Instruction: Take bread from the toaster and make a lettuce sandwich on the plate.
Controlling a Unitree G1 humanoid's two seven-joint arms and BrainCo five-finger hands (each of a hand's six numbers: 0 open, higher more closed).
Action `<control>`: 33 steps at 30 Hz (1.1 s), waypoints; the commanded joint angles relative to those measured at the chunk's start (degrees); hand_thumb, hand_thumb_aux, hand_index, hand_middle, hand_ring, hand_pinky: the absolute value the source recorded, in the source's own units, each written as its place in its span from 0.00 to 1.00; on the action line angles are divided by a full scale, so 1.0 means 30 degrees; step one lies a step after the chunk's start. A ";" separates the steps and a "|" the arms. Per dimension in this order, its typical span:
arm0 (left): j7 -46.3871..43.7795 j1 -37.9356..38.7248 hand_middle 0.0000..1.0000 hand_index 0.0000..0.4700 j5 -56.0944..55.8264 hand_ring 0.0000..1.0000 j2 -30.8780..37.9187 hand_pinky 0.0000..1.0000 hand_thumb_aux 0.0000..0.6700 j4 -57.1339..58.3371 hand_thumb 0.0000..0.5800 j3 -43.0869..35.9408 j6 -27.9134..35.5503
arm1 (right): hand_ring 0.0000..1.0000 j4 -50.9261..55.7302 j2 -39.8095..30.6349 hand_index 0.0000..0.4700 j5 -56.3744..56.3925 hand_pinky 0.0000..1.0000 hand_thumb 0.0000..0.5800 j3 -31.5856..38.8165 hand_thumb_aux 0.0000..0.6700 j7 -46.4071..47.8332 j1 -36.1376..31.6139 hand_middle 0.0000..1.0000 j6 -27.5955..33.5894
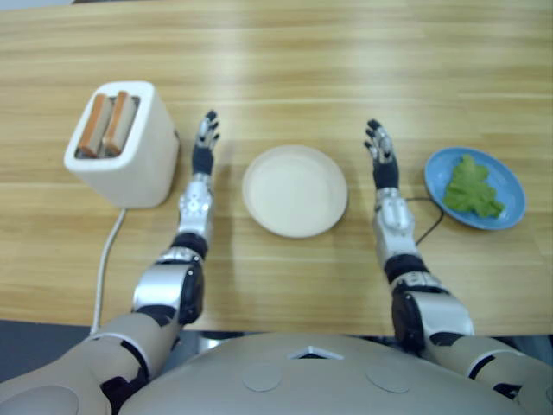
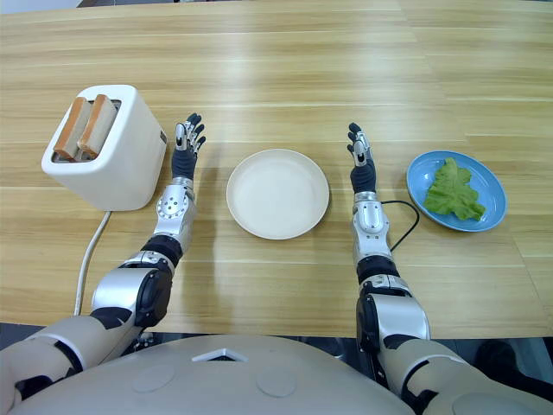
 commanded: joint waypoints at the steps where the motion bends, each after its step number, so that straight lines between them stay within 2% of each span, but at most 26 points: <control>1: -0.0026 0.0192 0.00 0.00 0.0067 0.00 0.0096 0.00 0.00 -0.0094 0.00 -0.0023 -0.0195 | 0.00 0.0332 -0.0066 0.00 -0.0232 0.00 0.00 0.0182 0.00 -0.0266 0.0171 0.00 -0.0027; 9: 0.0710 0.0273 0.00 0.00 0.0457 0.00 0.0186 0.00 0.00 -0.0153 0.00 -0.0112 -0.1369 | 0.00 0.0341 0.0022 0.00 -0.0167 0.00 0.00 0.0150 0.00 -0.0209 0.0165 0.00 -0.0081; 16: 0.0226 0.0197 0.00 0.00 0.0017 0.00 0.0012 0.00 0.00 -0.0052 0.00 -0.0016 -0.0988 | 0.00 0.0283 0.0046 0.00 -0.0053 0.00 0.00 0.0096 0.00 -0.0104 0.0194 0.00 -0.0076; 19: -0.0498 0.0485 0.00 0.00 -0.0218 0.00 -0.0121 0.00 0.00 -0.1186 0.00 -0.0204 -0.1015 | 0.00 0.0283 0.0063 0.00 -0.0022 0.00 0.00 0.0085 0.00 -0.0067 0.0191 0.00 -0.0059; 22: -0.1227 0.2237 0.00 0.00 0.0351 0.00 0.0332 0.00 0.00 -0.7421 0.00 -0.1170 -0.0468 | 0.00 0.0228 0.0065 0.00 0.0009 0.00 0.00 0.0061 0.00 -0.0040 0.0242 0.00 -0.0057; 27: -0.2005 0.5418 0.00 0.00 -0.0139 0.00 0.2938 0.00 0.00 -2.1125 0.00 -0.0780 0.4744 | 0.00 0.0167 0.0123 0.00 0.0054 0.00 0.00 0.0015 0.00 -0.0052 0.0421 0.00 -0.0126; 30: -0.2042 0.6296 0.00 0.00 0.0554 0.00 0.5241 0.00 0.00 -2.4925 0.00 0.0760 0.7007 | 0.00 0.0131 0.0229 0.00 0.0030 0.00 0.00 0.0036 0.00 -0.0124 0.0477 0.00 -0.0148; 33: -0.1908 0.7050 0.00 0.00 0.2518 0.00 0.8381 0.00 0.00 -2.5691 0.00 0.3320 0.8731 | 0.00 0.0072 0.0293 0.00 0.0041 0.00 0.00 0.0038 0.00 -0.0126 0.0520 0.00 -0.0169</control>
